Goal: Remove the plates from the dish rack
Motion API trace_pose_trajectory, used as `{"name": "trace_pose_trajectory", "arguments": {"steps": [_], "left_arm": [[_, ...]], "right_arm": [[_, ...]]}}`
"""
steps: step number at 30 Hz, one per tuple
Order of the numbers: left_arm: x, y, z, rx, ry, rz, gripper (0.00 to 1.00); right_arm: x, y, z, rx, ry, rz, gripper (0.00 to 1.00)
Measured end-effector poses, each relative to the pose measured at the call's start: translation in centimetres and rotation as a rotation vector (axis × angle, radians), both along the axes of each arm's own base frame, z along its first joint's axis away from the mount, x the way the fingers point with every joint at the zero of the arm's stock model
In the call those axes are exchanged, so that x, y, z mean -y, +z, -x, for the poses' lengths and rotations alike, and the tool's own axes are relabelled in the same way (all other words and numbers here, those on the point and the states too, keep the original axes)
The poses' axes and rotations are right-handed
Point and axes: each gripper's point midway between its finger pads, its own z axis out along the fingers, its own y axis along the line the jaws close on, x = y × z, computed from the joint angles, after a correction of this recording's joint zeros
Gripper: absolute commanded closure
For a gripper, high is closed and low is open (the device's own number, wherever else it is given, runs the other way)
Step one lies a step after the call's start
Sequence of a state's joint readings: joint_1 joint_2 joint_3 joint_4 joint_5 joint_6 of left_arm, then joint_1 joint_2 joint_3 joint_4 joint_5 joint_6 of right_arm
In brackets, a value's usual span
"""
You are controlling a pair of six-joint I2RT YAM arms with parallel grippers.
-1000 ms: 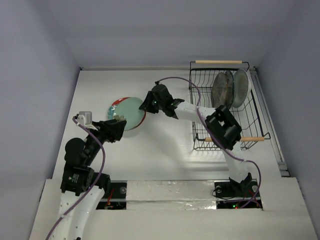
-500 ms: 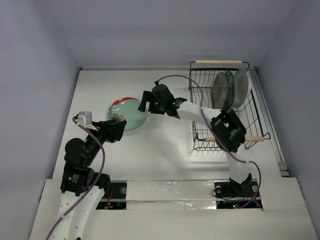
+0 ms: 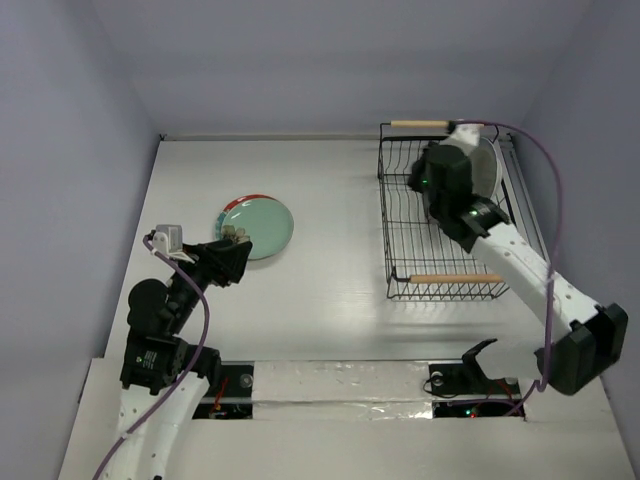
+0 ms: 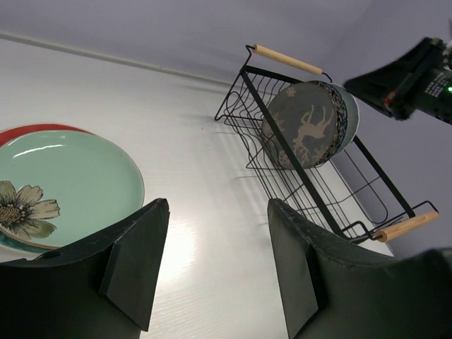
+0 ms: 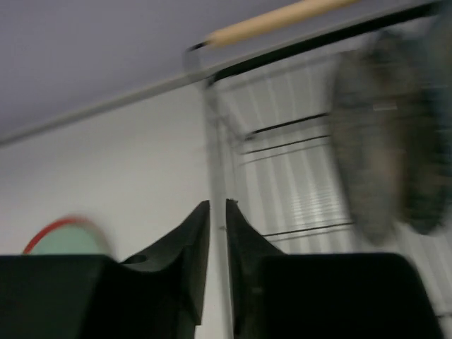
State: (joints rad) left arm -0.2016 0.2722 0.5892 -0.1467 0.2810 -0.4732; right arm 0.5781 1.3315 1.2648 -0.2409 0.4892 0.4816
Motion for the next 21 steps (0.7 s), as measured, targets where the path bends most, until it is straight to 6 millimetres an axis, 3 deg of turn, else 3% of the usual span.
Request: {"name": "trace_pose_trajectory", "arguments": {"steps": [3,5,11,14,21], "left_arm": [[0.0,0.1,0.1,0.006,0.0,0.002,0.45],[0.0,0.2,0.1,0.007,0.0,0.002,0.45],[0.0,0.2,0.1,0.008,0.0,0.002,0.45],[0.0,0.2,0.1,0.008,0.0,0.002,0.45],[0.0,0.2,0.1,0.008,0.0,0.002,0.46]], "right_arm": [[8.4,-0.4,-0.2,-0.011,-0.215,0.071,0.66],[10.9,-1.4,-0.4,-0.047,-0.286,0.122,0.65],[13.4,-8.3,-2.2,-0.243,-0.332,0.253,0.64],[14.2,-10.8,-2.5,-0.319,-0.339,0.29,0.63],[14.8,-10.5,-2.9,-0.328,-0.35,0.3,0.63]]}}
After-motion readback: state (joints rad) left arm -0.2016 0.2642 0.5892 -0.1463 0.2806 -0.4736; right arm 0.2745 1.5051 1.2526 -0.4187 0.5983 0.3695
